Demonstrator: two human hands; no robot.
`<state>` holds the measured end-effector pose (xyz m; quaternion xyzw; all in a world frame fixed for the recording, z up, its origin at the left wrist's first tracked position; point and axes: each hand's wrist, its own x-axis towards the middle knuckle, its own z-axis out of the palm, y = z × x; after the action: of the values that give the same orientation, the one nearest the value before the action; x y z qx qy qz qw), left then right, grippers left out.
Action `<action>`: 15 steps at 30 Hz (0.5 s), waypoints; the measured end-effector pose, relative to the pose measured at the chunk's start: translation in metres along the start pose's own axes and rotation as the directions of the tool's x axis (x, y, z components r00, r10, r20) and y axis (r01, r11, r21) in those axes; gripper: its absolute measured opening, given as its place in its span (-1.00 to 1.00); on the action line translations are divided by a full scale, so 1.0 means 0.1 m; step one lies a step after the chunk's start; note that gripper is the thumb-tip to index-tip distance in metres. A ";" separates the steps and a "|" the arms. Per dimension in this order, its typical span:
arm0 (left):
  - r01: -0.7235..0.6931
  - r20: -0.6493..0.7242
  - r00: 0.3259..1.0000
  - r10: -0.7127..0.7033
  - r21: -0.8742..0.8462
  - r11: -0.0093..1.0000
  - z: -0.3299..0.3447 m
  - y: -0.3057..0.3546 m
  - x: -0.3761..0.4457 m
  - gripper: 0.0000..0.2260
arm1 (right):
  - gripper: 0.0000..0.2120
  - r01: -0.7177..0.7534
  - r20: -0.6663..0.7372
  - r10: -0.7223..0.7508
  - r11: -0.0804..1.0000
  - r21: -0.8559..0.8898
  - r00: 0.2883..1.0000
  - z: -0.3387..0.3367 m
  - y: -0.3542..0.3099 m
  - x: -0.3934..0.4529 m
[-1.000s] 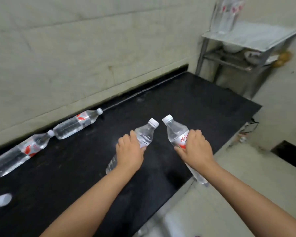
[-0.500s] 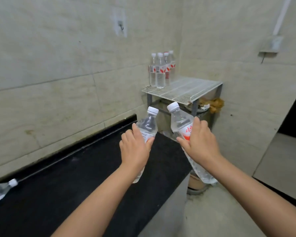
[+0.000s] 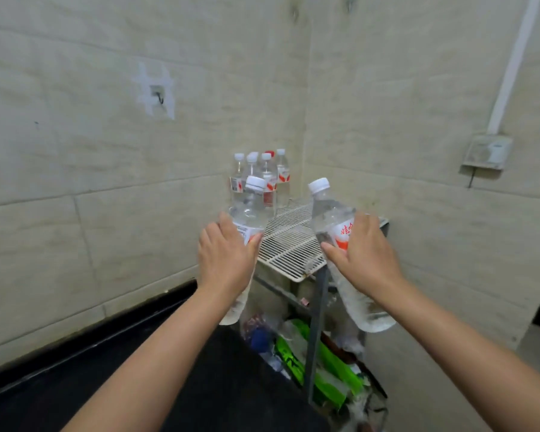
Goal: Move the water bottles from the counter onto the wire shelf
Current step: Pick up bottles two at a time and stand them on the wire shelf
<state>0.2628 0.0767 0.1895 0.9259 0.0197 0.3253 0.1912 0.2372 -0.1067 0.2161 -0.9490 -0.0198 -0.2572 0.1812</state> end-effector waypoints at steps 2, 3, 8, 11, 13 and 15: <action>0.003 -0.017 1.000 -0.003 -0.002 1.000 0.12 0.13 0.36 -0.38 | -0.40 0.013 -0.007 -0.013 1.000 0.006 1.000 0.05 0.13 0.39; -0.005 -0.046 0.999 0.007 0.030 1.000 0.25 0.18 0.54 -0.38 | -0.41 0.023 -0.018 -0.023 1.000 0.006 1.000 0.07 0.20 0.58; 0.047 -0.105 0.994 -0.044 0.031 0.998 0.70 0.43 1.27 -0.39 | -0.39 0.047 -0.056 -0.043 0.996 0.071 0.998 0.20 0.52 1.45; 0.105 -0.140 0.985 -0.099 0.033 0.994 0.94 0.61 1.58 -0.38 | -0.41 0.079 -0.099 -0.063 0.984 0.162 0.993 0.38 0.76 2.00; 0.107 -0.178 0.980 -0.092 0.073 0.992 1.13 0.74 1.78 -0.39 | -0.40 0.108 -0.110 -0.088 0.976 0.191 0.990 0.51 0.91 2.36; 0.126 -0.197 0.975 -0.102 0.112 0.986 1.37 0.87 1.98 -0.40 | -0.40 0.151 -0.098 -0.133 0.966 0.209 0.986 0.68 1.06 2.71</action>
<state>0.4949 -0.0188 0.2414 0.8980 0.1113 0.3988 0.1490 0.5184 -0.1967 0.2601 -0.9085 -0.1081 -0.3049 0.2646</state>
